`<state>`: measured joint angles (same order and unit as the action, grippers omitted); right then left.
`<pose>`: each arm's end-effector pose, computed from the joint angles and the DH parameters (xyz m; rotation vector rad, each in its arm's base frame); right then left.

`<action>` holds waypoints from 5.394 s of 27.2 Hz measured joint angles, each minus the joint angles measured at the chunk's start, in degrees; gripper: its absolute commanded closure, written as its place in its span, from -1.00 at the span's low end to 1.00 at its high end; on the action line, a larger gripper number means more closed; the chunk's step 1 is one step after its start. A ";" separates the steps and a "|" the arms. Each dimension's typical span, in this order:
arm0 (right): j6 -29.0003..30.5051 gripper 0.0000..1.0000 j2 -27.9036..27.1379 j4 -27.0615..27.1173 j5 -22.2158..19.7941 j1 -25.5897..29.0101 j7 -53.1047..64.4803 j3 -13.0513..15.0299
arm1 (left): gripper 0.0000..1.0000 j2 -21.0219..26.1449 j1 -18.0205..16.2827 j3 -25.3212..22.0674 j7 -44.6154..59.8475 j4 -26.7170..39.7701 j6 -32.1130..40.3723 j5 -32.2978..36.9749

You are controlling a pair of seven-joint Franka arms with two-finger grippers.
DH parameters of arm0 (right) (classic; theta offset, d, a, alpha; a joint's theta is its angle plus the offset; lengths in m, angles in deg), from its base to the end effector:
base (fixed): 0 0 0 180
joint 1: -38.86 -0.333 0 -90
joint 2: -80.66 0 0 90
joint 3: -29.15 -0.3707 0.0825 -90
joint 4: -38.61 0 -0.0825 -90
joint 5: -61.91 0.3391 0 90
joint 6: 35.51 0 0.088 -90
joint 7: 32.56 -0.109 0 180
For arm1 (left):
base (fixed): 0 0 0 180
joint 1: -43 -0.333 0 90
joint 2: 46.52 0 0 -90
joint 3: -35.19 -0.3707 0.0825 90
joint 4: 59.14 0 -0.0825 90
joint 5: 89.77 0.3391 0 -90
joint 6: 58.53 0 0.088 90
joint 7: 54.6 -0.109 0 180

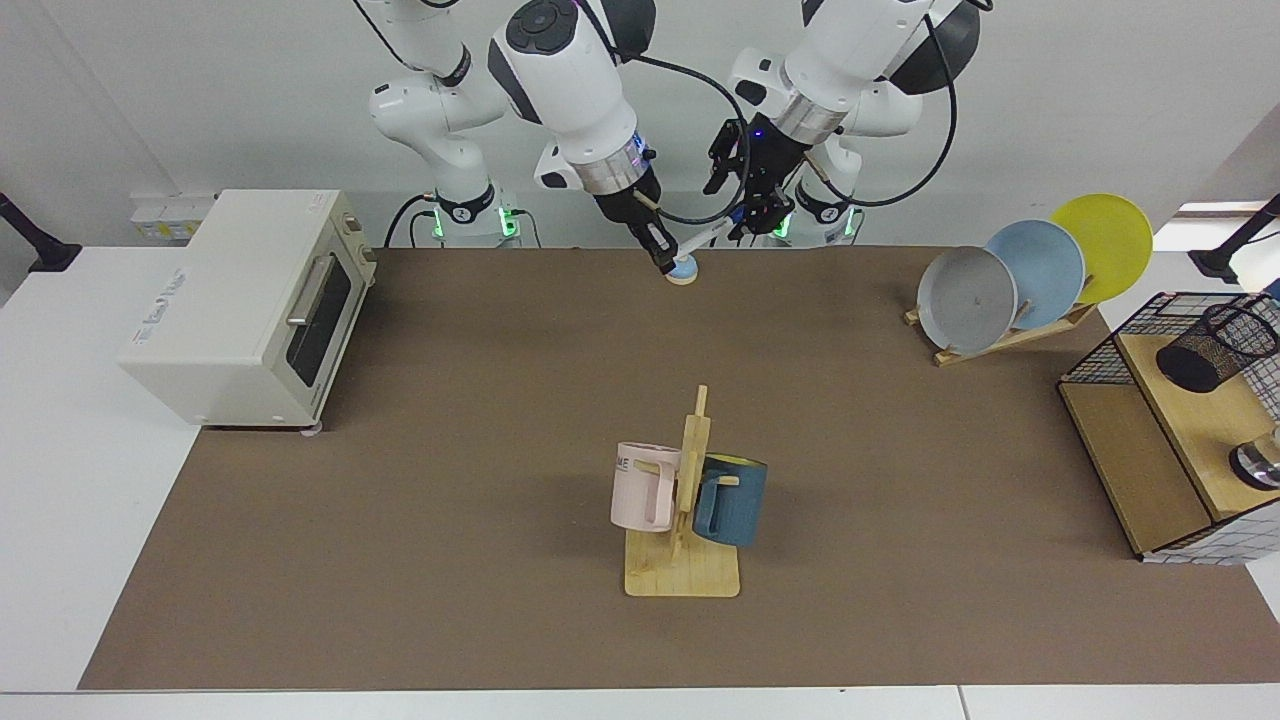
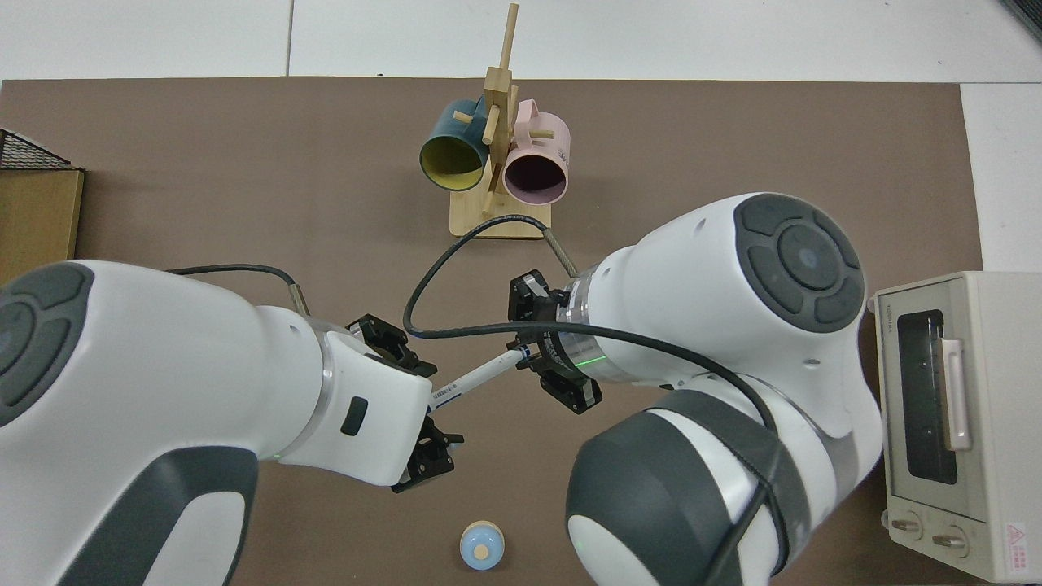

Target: Put markers into pen holder

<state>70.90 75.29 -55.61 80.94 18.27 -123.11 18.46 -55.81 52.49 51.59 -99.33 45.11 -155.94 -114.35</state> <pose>0.4727 0.3111 0.6270 -2.4222 1.5046 0.3462 0.3924 -0.2502 0.6635 2.2994 -1.5424 0.1390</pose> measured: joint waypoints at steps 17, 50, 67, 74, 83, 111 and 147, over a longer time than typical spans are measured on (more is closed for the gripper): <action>-0.37 1.00 0.00 0.18 0.00 0.00 -0.02 0.04 | 0.42 -0.01 0.00 -0.05 0.17 0.90 -0.30 0.26; -4.03 -1.00 1.59 0.87 -0.84 1.89 20.68 1.66 | 1.00 -0.24 -0.01 0.04 2.87 1.46 -0.72 4.61; -13.20 -1.00 3.80 0.98 -20.08 15.07 69.27 2.43 | 1.00 -0.28 -3.19 -1.75 4.09 1.80 0.23 19.79; -14.00 -1.00 4.54 1.05 -23.46 16.78 74.65 2.47 | 1.00 -0.27 -8.74 -1.97 0.10 1.86 0.27 26.29; -14.04 -1.00 5.63 1.03 -22.56 20.06 75.13 2.47 | 1.00 0.44 -15.21 -2.52 -13.13 1.71 -0.73 36.84; -14.30 -1.00 5.89 -0.28 -21.34 22.08 75.35 2.40 | 1.00 8.80 -32.00 -2.79 -51.62 -5.69 -17.79 66.68; -14.98 -1.00 7.30 -1.91 -18.60 22.44 75.35 2.32 | 1.00 12.61 -44.36 -2.65 -77.92 -5.66 -37.89 69.10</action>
<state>55.92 82.60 -57.52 62.34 40.71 -47.76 20.78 -43.20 8.13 48.94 -177.25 39.45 -193.83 -45.24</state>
